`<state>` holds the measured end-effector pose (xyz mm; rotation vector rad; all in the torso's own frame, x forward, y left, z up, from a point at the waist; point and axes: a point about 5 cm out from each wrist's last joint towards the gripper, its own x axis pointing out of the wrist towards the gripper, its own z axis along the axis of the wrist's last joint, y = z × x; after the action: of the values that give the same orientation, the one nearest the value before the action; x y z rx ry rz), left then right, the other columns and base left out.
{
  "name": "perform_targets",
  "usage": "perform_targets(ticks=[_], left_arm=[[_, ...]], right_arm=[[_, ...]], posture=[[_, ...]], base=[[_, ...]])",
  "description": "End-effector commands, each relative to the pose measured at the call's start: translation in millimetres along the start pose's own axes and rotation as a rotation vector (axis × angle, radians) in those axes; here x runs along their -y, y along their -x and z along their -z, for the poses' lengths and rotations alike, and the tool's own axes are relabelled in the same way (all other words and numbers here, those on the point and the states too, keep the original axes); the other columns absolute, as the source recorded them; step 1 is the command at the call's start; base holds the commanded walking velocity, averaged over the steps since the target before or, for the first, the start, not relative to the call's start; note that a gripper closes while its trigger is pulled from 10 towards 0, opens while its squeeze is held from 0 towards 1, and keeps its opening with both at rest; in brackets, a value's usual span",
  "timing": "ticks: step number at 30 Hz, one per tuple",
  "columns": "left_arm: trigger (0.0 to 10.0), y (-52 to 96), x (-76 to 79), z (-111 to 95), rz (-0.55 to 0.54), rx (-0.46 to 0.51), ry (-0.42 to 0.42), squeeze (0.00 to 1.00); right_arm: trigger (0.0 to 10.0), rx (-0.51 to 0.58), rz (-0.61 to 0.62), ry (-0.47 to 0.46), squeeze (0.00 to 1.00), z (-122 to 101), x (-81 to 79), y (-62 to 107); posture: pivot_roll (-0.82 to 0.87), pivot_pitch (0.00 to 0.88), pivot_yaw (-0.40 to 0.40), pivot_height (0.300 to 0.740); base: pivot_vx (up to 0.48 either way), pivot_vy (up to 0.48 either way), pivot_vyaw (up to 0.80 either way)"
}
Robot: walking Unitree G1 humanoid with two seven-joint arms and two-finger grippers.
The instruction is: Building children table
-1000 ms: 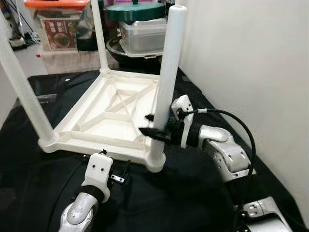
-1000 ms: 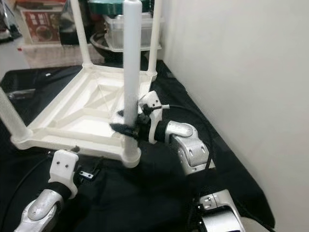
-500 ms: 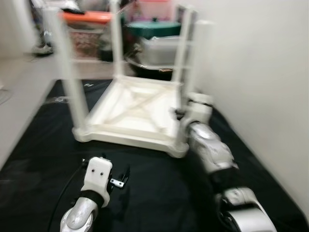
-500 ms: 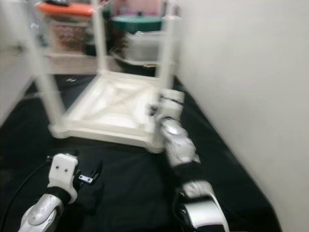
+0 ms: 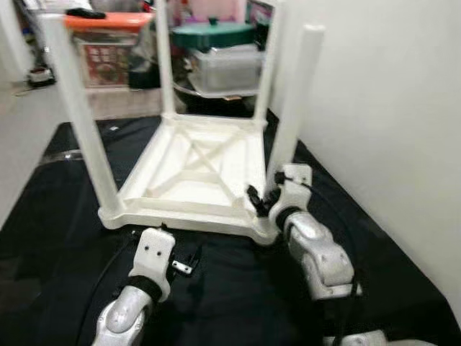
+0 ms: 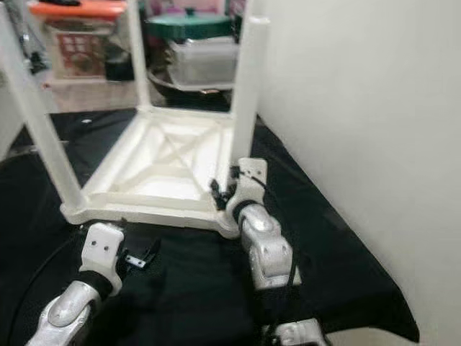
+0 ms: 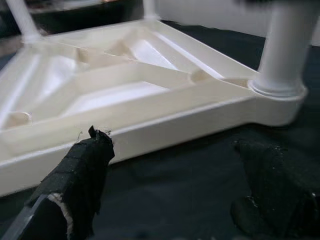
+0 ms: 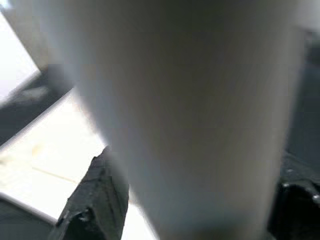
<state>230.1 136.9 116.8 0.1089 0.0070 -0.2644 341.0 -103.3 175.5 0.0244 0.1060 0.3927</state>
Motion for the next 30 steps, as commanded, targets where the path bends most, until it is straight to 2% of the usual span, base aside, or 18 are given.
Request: perform_targets(ticks=[1, 2, 5, 8, 9, 11, 12, 13, 14, 16, 17, 19, 20, 21, 22, 23, 24, 30], left_arm=[[10.0, 3.2, -4.1, 4, -0.009, -0.024, -0.005, 0.0], [10.0, 3.2, -4.1, 4, -0.009, -0.024, -0.005, 0.0], [10.0, 6.0, -2.5, 7, -0.016, -0.03, -0.006, 0.0], [10.0, 4.0, 0.5, 5, -0.016, -0.021, -0.001, 0.0], [10.0, 3.7, 1.0, 4, -0.016, -0.02, -0.001, 0.0], [10.0, 3.7, 1.0, 4, -0.016, -0.02, -0.001, 0.0], [10.0, 4.2, 1.2, 4, -0.016, -0.019, -0.001, 0.0], [10.0, 5.7, 0.1, 4, -0.019, -0.02, -0.001, 0.0], [10.0, 7.4, -1.2, 3, -0.022, -0.02, 0.0, 0.0], [10.0, 7.4, -1.2, 3, -0.022, -0.02, 0.0, 0.0], [10.0, 8.8, -2.1, 4, -0.022, -0.024, -0.003, 0.0], [10.0, 8.8, -2.1, 4, -0.022, -0.024, -0.003, 0.0], [10.0, 9.7, -3.2, 6, -0.021, -0.029, -0.007, 0.0], [10.0, 8.9, -3.0, 6, -0.019, -0.03, -0.009, 0.0], [10.0, 8.2, -2.7, 6, -0.017, -0.031, -0.009, 0.0], [10.0, 8.2, -2.7, 6, -0.017, -0.031, -0.009, 0.0], [10.0, 7.1, -1.6, 5, -0.013, -0.027, -0.007, 0.0], [10.0, 6.2, -0.2, 5, -0.003, -0.027, -0.008, 0.0]], right_arm=[[10.0, 0.06, -0.154, -0.028, 0.0, -15, -14.1, -5.8], [10.0, 0.06, -0.154, -0.028, 0.0, -15, -14.1, -5.8], [10.0, 0.064, -0.739, 0.061, 0.0, -11, -43.6, 22.1], [10.0, 0.004, -0.879, 0.067, 0.0, 9, -54.2, 30.0], [5.2, -0.003, -0.89, 0.065, 0.0, 12, -55.5, 30.6], [5.2, -0.003, -0.89, 0.065, 0.0, 12, -55.5, 30.6], [3.1, -0.007, -0.891, 0.062, 0.0, 14, -57.8, 30.5], [0.0, -0.031, -0.821, 0.05, 0.0, 20, -58.7, 23.9], [0.0, -0.061, -0.728, 0.051, 0.0, 25, -58.8, 15.8], [0.0, -0.061, -0.728, 0.051, 0.0, 25, -58.8, 15.8], [0.0, -0.134, -0.484, 0.059, 0.0, 35, -49.1, -1.4], [0.0, -0.134, -0.484, 0.059, 0.0, 35, -49.1, -1.4], [0.0, -0.221, -0.046, -0.015, 0.0, 49, -12.5, -13.6], [0.0, -0.289, 0.323, -0.055, 0.0, 63, 20.4, -6.8], [0.0, -0.336, 0.539, -0.078, 0.0, 74, 40.5, 4.0], [0.0, -0.336, 0.539, -0.078, 0.0, 74, 40.5, 4.0], [0.0, -0.353, 0.662, -0.109, 0.0, 79, 52.0, 16.8], [0.0, -0.371, 0.678, -0.081, 0.0, 78, 46.5, 34.9]], posture=[[0.11, 0.0, -0.053, 0.74], [0.11, 0.0, -0.053, 0.74], [0.12, 0.0, -0.066, 0.74], [0.14, 0.0, -0.082, 0.74], [0.14, 0.0, -0.082, 0.74], [0.14, 0.0, -0.082, 0.74], [0.15, 0.0, -0.084, 0.74], [0.15, 0.0, -0.082, 0.74], [0.15, 0.0, -0.08, 0.74], [0.15, 0.0, -0.08, 0.74], [0.15, 0.0, -0.08, 0.74], [0.15, 0.0, -0.08, 0.74], [0.13, 0.0, -0.07, 0.74], [0.13, 0.0, -0.064, 0.74], [0.13, 0.0, -0.064, 0.74], [0.13, 0.0, -0.064, 0.74], [0.13, 0.0, -0.058, 0.74], [0.11, 0.0, -0.045, 0.74]], base=[[0.0, 0.0, 0.0], [0.0, 0.0, 0.0], [0.0, 0.0, 0.0], [0.0, 0.0, 0.0], [0.0, 0.0, 0.0], [0.0, 0.0, 0.0], [0.0, 0.0, 0.0], [0.0, 0.0, 0.0], [0.0, 0.0, 0.0], [0.0, 0.0, 0.0], [0.0, 0.0, 0.0], [0.0, 0.0, 0.0], [0.0, 0.0, 0.0], [0.0, 0.0, 0.0], [0.0, 0.0, 0.0], [0.0, 0.0, 0.0], [0.0, 0.0, 0.0], [0.0, 0.0, 0.0]])
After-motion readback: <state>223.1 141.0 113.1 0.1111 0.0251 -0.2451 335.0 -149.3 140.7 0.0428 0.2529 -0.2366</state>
